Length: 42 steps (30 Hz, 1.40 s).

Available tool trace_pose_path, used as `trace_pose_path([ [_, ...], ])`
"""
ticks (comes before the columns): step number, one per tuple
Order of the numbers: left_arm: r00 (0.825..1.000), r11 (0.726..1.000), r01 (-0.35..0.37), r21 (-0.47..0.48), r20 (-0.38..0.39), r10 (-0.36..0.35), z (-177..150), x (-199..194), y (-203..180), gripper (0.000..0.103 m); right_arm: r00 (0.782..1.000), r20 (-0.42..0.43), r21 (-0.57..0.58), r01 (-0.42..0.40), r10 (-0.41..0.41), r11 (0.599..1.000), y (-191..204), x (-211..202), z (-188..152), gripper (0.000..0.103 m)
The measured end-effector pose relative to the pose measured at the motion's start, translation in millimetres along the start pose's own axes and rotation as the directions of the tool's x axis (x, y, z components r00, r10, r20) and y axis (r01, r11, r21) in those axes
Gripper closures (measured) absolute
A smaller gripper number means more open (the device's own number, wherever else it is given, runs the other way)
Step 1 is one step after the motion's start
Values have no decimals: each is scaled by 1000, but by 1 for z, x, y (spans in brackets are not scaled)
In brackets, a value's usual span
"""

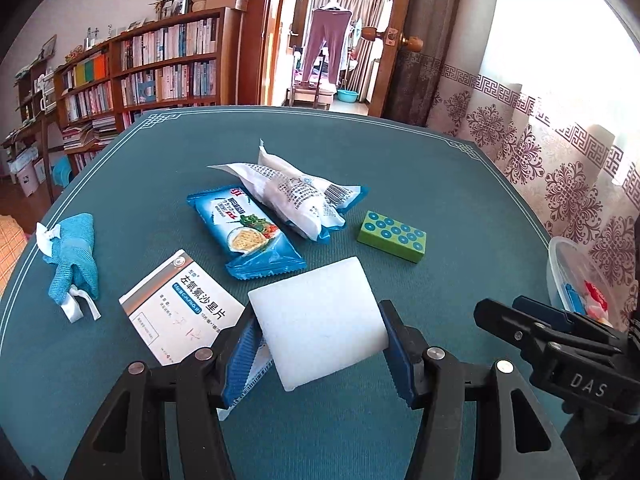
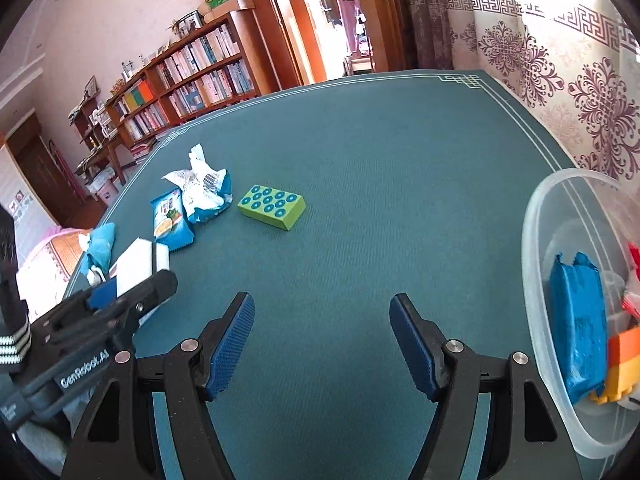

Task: Organize objects
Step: 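Lift the white sponge with the left gripper while the right gripper moves toward the green dotted brick, then close the right gripper on the green dotted toy brick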

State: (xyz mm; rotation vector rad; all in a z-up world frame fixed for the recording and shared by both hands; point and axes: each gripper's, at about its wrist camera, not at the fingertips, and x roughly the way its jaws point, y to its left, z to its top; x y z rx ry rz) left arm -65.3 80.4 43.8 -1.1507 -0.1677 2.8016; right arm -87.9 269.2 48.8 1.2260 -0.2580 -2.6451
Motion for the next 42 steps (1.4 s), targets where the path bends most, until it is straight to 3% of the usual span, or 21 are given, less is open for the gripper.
trace_pose_path([
  [9,986,988,-144,-64,80,149,1,-3,14,43,999,-50,-30,-19,17,999,29,57,40,31],
  [13,976,976,-195,-94,78,202,1,2,21,43,998,-63,-56,-2,-1,998,39,74,51,31],
  [23,972,963,-216,-163,59,228,0,4,37,43,997,-51,-118,51,-57,992,60,95,63,31],
  [36,974,966,-209,-153,55,219,0,5,33,43,990,-8,-189,139,-143,972,72,99,56,31],
  [42,976,969,-199,-143,55,209,-1,6,29,43,988,8,-209,156,-157,965,73,94,47,36],
])
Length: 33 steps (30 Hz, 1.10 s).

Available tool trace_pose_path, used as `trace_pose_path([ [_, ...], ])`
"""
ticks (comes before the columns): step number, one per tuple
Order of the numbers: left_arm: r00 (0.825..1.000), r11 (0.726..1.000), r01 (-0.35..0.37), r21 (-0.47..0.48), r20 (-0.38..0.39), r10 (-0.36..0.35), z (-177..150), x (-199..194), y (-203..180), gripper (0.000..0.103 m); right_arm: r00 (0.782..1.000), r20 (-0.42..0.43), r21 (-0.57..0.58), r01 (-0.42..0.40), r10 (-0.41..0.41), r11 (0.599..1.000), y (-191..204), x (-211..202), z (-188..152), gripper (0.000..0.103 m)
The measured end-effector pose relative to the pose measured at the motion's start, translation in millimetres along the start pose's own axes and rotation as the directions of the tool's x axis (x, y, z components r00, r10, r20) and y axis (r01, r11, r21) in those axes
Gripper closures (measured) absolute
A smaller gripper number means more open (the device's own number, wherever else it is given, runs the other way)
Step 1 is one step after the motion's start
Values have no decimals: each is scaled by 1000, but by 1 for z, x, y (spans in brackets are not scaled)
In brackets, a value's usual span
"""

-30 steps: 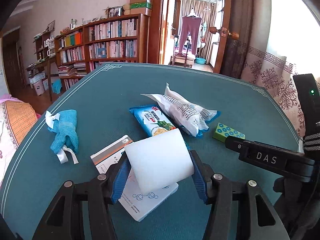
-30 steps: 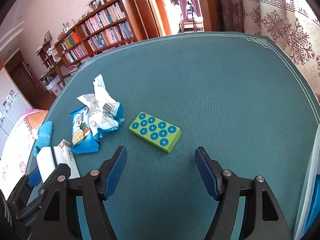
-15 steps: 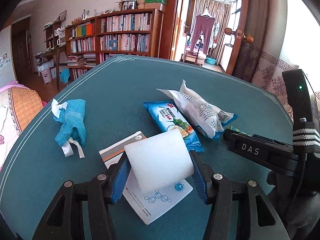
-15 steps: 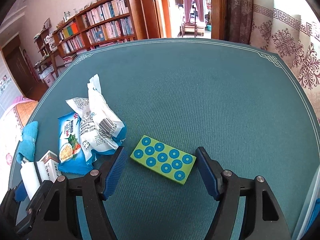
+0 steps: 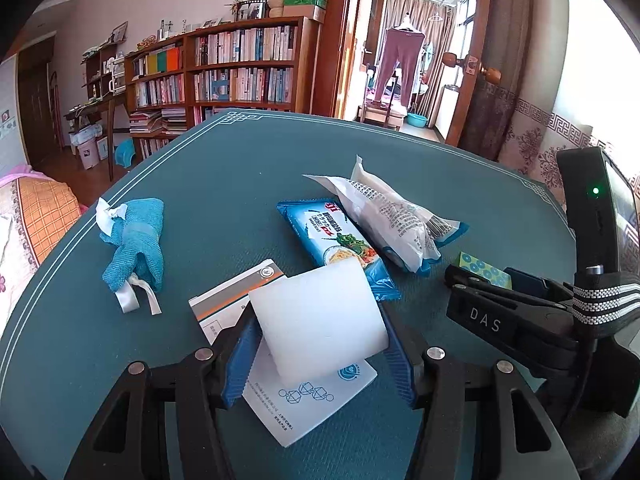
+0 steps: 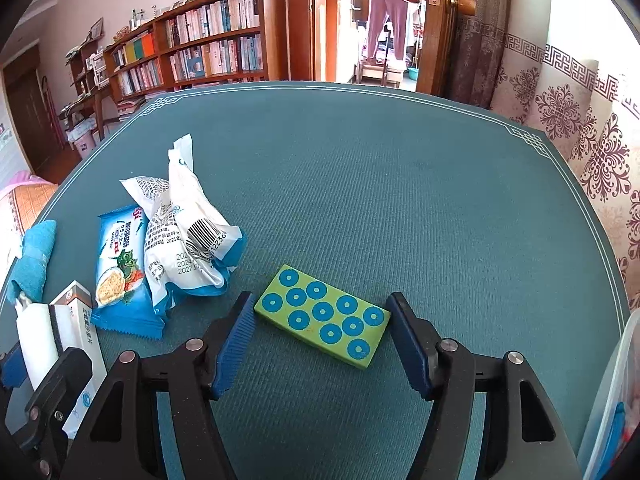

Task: Organize objects
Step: 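Close the right gripper on the green dotted toy brick, then carry the green brick with the right gripper and release it into the bowl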

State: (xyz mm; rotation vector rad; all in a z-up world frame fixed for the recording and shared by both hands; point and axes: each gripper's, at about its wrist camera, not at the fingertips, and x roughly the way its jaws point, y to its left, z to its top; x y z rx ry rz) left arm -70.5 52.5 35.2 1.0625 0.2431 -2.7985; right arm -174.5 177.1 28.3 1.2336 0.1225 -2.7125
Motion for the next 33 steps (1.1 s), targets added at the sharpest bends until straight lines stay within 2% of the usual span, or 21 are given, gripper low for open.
trace_pose_path([
  [15,999,998,38,44,4,-38,-3,-4,-12,43,1000,-2,93,5,-5,996,-37,-29,-33,36],
  [33,998,993,65,95,8,-66,-7,-5,-23,43,997,77,126,7,-17,992,-52,-75,-46,36],
])
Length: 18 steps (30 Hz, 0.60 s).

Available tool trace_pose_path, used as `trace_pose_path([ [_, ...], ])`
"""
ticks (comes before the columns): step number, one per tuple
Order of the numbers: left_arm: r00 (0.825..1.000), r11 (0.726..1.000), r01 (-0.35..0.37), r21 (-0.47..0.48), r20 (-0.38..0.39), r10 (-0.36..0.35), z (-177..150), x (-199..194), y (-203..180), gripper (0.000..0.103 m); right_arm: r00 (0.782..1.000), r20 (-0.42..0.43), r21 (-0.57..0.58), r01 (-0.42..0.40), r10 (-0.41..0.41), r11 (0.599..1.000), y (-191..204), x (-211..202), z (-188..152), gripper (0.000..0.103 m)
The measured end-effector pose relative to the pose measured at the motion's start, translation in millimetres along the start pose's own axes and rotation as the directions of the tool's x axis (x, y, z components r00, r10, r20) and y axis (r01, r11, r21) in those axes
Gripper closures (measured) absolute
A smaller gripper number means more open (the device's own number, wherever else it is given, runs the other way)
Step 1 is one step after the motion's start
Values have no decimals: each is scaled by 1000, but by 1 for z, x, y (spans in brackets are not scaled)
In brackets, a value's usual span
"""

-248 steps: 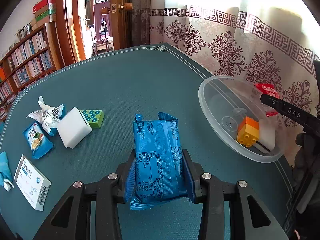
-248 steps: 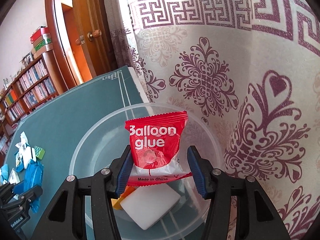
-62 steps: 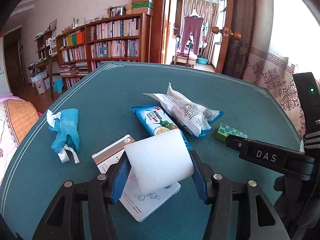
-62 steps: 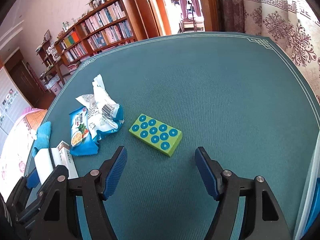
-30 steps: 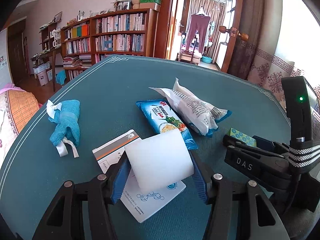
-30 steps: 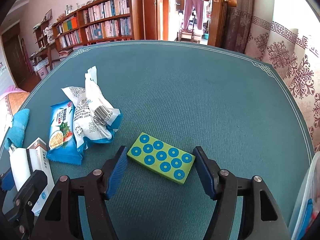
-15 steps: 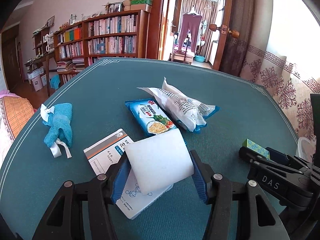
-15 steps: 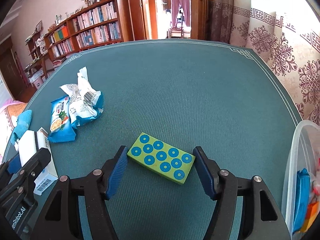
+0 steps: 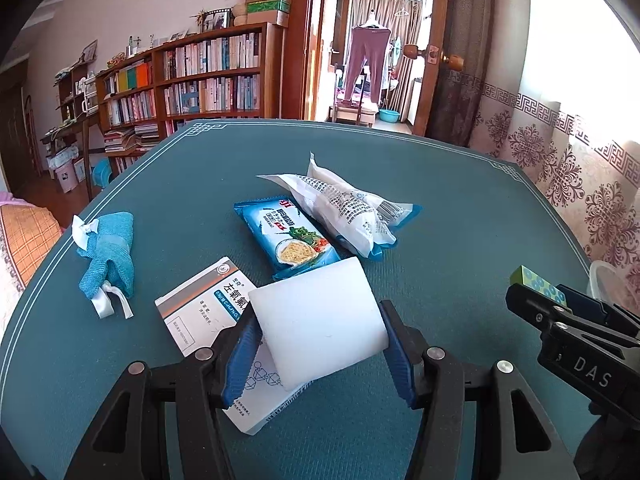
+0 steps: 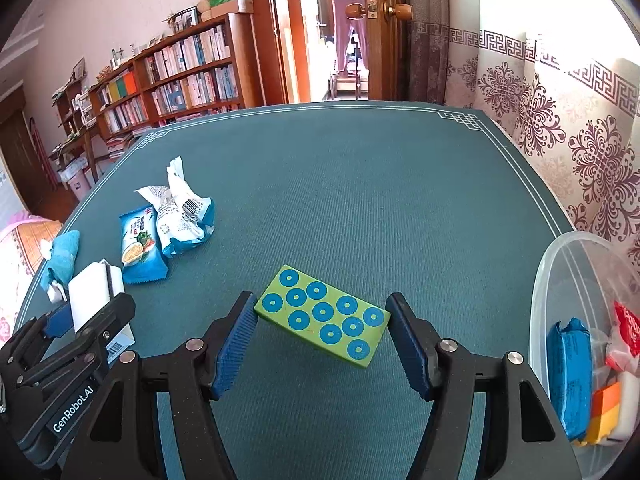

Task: Organize objects
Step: 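Carry the green brick with the right gripper and release it into the bowl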

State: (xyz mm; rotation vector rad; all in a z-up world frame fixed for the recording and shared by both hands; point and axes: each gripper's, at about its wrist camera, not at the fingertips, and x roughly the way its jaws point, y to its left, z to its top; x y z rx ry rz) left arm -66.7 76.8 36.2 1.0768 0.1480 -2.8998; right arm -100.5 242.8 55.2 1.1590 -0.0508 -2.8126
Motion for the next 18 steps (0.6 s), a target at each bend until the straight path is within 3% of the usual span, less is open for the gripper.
trace_pose_path([
  [18,1000,998,25,58,14,-26,-7,-5,-12,43,992,86,84,89,-97,992,-51,-44,-2,36],
])
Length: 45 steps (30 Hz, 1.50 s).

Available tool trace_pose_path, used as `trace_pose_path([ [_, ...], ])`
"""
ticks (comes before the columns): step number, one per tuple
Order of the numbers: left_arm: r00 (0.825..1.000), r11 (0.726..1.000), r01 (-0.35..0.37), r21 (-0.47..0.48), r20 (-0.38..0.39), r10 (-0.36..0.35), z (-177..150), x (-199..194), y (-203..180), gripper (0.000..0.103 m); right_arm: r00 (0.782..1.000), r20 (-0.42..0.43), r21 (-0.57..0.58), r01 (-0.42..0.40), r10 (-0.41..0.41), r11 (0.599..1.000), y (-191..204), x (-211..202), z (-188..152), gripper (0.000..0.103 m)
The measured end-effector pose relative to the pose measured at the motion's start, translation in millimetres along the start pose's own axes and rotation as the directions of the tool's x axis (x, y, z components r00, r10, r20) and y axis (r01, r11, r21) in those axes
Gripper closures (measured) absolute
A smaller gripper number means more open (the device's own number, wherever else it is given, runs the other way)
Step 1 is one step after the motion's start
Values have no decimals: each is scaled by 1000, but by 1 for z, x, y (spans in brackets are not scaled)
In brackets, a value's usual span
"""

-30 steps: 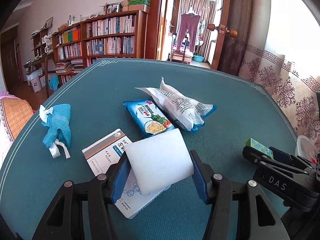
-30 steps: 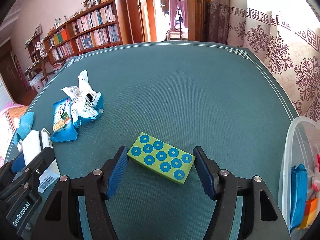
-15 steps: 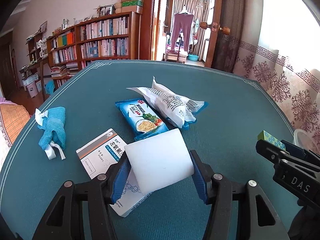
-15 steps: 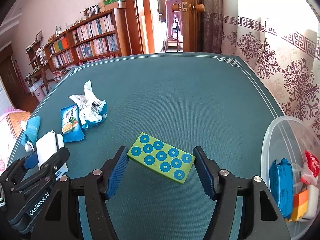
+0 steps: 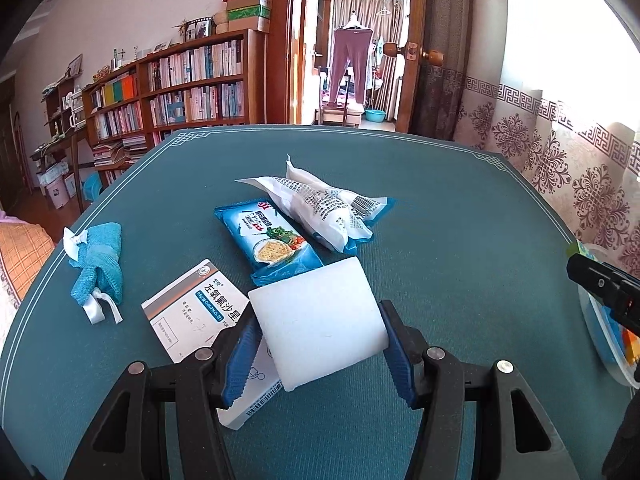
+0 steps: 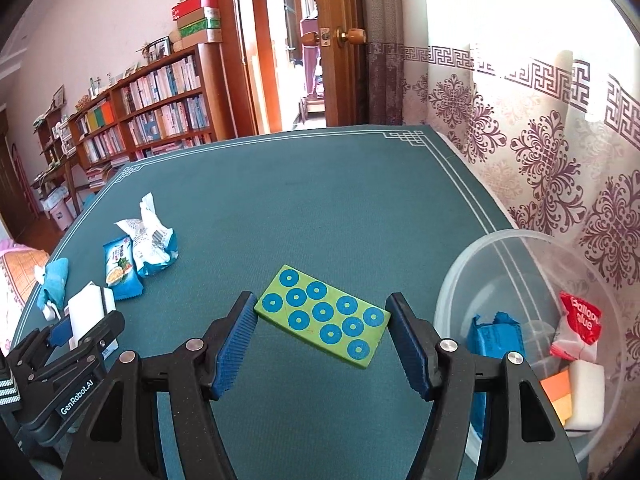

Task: Organize objects
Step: 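Carry the green brick with the right gripper and release it into the bowl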

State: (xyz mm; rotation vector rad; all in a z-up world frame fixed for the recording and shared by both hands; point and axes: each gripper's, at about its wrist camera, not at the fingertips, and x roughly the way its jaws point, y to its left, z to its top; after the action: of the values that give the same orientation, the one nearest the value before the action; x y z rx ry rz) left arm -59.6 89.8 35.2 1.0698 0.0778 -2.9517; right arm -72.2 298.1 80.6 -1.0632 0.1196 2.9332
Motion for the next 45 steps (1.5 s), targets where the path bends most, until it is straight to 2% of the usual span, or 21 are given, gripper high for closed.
trace_pose_path([
  [11,1000,999,19,31,11,-19,-4,-5,-6,43,991,40,98,123,-127,988,-65,-15,10,36],
  [17,1000,999,24,40,10,-24,-5,-6,-9,43,981,18,154,190,-195,970,-98,-9,7,36],
  [23,1000,999,25,40,9,-25,-5,-6,-9,43,975,-10,206,220,-223,954,-124,2,5,36],
  [26,1000,999,29,43,7,-29,-6,-5,-9,43,979,-12,237,203,-206,950,-134,7,7,36],
  [35,999,998,39,43,1,-39,-6,-4,-8,43,983,6,221,176,-182,959,-126,2,10,35],
  [45,998,996,59,63,-4,-59,-7,-5,-10,43,986,34,185,157,-166,970,-109,-43,-25,35],
])
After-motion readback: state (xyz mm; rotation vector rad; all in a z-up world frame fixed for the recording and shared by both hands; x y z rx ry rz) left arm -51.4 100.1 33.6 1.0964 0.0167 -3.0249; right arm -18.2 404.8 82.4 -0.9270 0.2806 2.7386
